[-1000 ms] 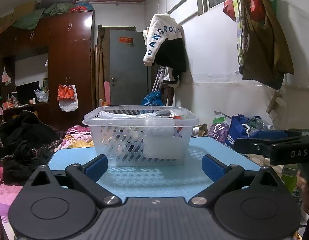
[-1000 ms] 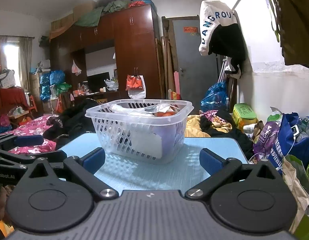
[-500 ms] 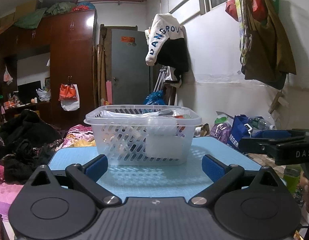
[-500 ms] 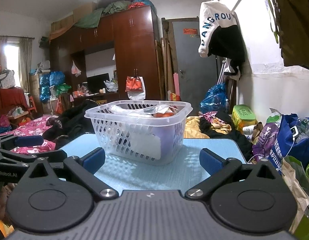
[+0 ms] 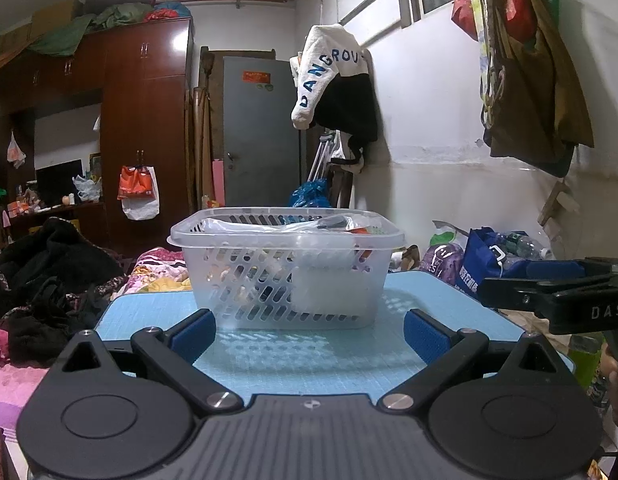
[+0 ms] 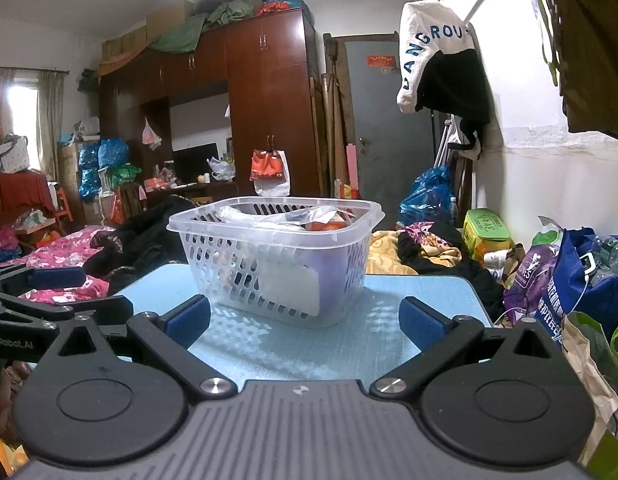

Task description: Organize objects

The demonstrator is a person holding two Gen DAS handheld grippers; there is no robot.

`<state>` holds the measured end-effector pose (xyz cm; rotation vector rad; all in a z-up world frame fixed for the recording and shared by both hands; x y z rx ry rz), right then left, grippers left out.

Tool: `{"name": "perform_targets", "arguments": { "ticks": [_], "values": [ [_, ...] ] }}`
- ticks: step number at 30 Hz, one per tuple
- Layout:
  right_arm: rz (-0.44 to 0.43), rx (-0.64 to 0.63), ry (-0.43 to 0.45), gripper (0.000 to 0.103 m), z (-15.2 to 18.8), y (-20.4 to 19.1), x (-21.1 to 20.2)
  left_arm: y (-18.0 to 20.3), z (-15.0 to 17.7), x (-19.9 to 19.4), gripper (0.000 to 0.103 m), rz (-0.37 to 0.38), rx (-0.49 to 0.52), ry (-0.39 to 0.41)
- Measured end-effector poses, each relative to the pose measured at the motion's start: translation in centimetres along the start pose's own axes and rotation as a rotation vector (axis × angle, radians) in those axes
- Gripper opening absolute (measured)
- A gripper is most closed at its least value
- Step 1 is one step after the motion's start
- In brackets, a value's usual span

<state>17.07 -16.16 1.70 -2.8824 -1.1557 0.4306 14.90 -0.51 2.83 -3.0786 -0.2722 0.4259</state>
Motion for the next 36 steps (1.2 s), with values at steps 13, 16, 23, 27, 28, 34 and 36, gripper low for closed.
{"name": "perform_targets", "arguments": {
  "ticks": [13,16,23,27,28,34,36],
  "values": [
    [0.003,-0.001,-0.001,0.103,-0.07,-0.05,0.08,0.13,-0.01,0.05,0.101,-0.001,-0.003,0.001],
    [0.003,-0.002,-0.001,0.103,-0.04,0.04,0.10,0.19,0.04,0.13,0.101,-0.001,-0.003,-0.001],
    [0.003,-0.003,-0.001,0.103,-0.03,0.01,0.10,0.25,0.10,0.19,0.101,-0.004,-0.001,-0.002],
    [0.006,-0.005,0.001,0.103,-0.07,0.12,-0.01,0.39,0.17,0.22,0.101,0.001,0.002,-0.001],
    [0.006,-0.004,0.001,0.103,-0.08,0.13,-0.02,0.41,0.18,0.20,0.101,0.001,0.003,-0.001],
    [0.008,-0.003,0.001,0.103,-0.02,0.38,-0.03,0.44,0.24,0.25,0.101,0.001,0.003,-0.004],
    [0.008,-0.005,-0.001,0.103,0.03,0.65,-0.09,0.50,0.32,0.25,0.101,0.002,0.004,-0.006]
  ]
}}
Point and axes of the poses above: each gripper's, at about its wrist camera, not at the fingertips, and x roughly the way its jaws point, y to its right, z to its underside, the point moved 9 cm from there along x, roughly the way its jaws point, and after that the axes turned 6 degrees about -z, right-handed, at the moved point
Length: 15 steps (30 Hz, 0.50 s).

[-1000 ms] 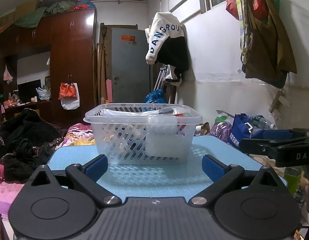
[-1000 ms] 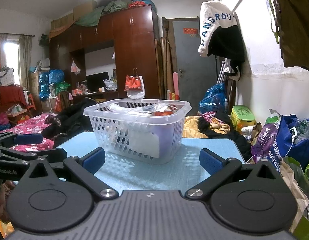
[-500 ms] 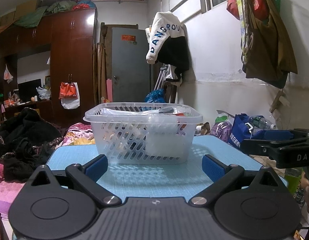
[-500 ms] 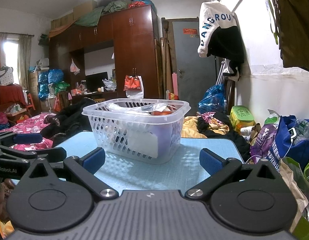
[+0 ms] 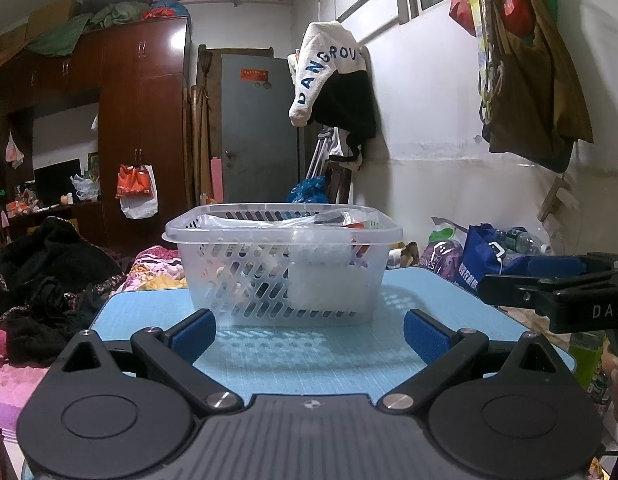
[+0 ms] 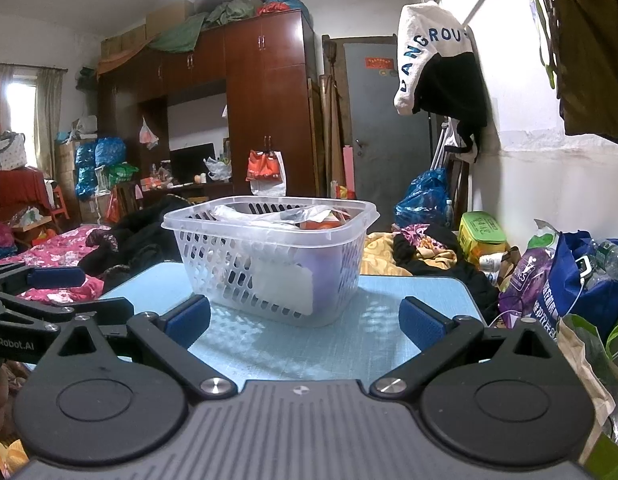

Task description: Organize objects

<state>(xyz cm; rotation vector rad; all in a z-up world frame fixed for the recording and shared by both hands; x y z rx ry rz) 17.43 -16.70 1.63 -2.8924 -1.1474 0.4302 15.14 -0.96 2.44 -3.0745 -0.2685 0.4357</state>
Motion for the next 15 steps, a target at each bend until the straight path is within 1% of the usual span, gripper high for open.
{"name": "perform_targets", "arguments": {
  "ticks": [5,15],
  "values": [
    [0.002,-0.006,-0.002,0.103,0.08,0.56,0.04,0.09,0.09,-0.01,0.101,0.002,0.004,-0.001],
    [0.003,-0.009,-0.004,0.103,0.14,0.38,0.13,0.18,0.19,0.17,0.101,0.002,-0.006,-0.007]
  ]
}}
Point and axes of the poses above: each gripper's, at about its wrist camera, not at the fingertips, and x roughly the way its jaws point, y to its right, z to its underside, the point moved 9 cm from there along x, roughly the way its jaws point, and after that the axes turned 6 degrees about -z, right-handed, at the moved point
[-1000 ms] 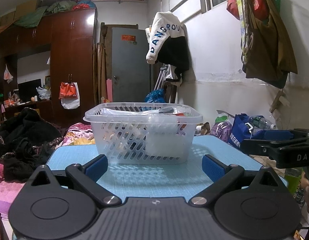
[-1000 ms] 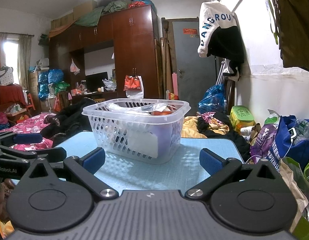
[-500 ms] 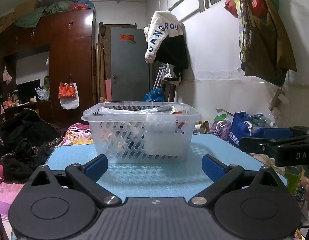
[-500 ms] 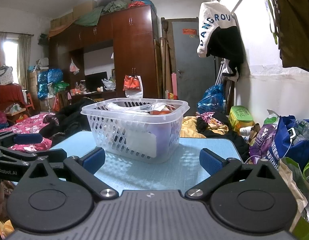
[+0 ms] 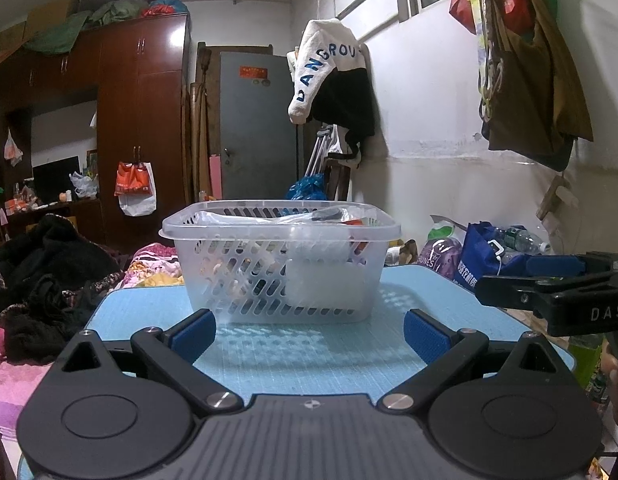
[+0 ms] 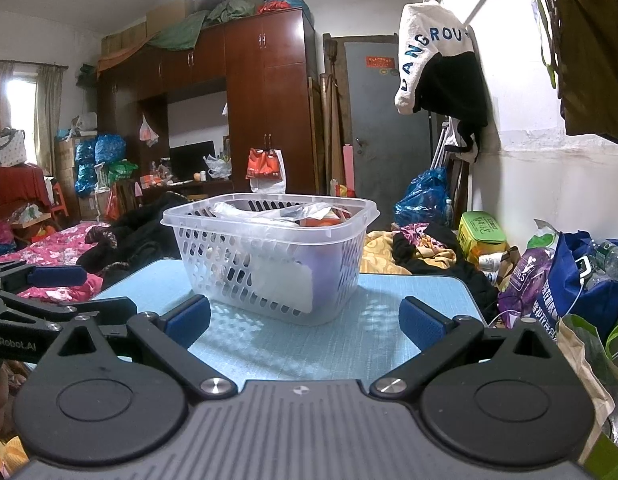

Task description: Organize objects

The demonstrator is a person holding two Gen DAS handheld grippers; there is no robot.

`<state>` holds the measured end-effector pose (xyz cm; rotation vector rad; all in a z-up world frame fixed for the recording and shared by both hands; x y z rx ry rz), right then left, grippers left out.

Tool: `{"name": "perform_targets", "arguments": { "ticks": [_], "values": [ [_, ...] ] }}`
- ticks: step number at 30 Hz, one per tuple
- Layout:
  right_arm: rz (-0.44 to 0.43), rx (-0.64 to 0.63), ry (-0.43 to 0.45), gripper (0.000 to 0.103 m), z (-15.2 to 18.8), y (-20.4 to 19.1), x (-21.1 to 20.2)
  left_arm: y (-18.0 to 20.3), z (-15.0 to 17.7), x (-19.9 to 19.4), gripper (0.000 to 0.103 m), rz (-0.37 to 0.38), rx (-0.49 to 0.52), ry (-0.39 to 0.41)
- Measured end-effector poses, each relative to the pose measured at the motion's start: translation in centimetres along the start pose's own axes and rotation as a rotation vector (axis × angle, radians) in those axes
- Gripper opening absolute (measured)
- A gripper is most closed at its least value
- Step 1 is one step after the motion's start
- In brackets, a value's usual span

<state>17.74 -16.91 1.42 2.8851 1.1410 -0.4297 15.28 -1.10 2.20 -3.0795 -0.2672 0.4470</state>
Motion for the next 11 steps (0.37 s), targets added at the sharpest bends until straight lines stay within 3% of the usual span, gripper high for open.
{"name": "perform_targets", "arguments": {
  "ticks": [11],
  "values": [
    [0.000,-0.006,-0.003,0.103,0.13,0.20,0.18,0.31,-0.13,-0.16,0.101,-0.001,0.005,0.017]
  ]
}}
Point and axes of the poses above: each gripper's, at about its wrist camera, not at the fingertips, and x roughly the way its jaws point, y to its right, z to its underside, the point moved 9 cm from there along x, roughly the way its jaws point, and after that the axes turned 6 degrees about -z, right-handed, at the moved point
